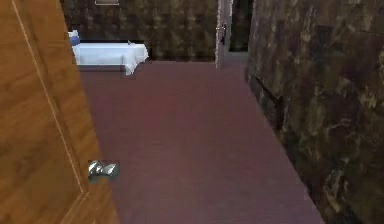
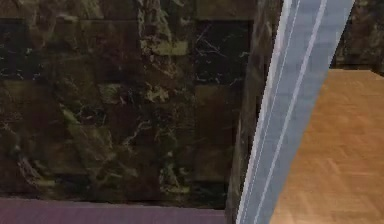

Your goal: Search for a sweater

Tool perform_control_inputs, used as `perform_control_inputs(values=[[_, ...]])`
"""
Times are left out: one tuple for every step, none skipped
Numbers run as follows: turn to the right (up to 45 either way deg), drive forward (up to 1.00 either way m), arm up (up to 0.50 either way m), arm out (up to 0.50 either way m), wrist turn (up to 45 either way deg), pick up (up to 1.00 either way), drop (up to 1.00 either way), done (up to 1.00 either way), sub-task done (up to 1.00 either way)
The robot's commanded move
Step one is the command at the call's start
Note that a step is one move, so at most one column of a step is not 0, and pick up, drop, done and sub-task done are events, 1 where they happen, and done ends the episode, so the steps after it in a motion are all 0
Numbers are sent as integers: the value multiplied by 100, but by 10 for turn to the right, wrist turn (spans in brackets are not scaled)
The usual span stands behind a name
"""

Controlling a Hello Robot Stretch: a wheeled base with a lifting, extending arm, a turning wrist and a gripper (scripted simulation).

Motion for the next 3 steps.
perform_control_inputs(values=[[90,0,0,0,0,0,0,0,0],[0,100,0,0,0,0,0,0,0],[0,100,0,0,0,0,0,0,0]])
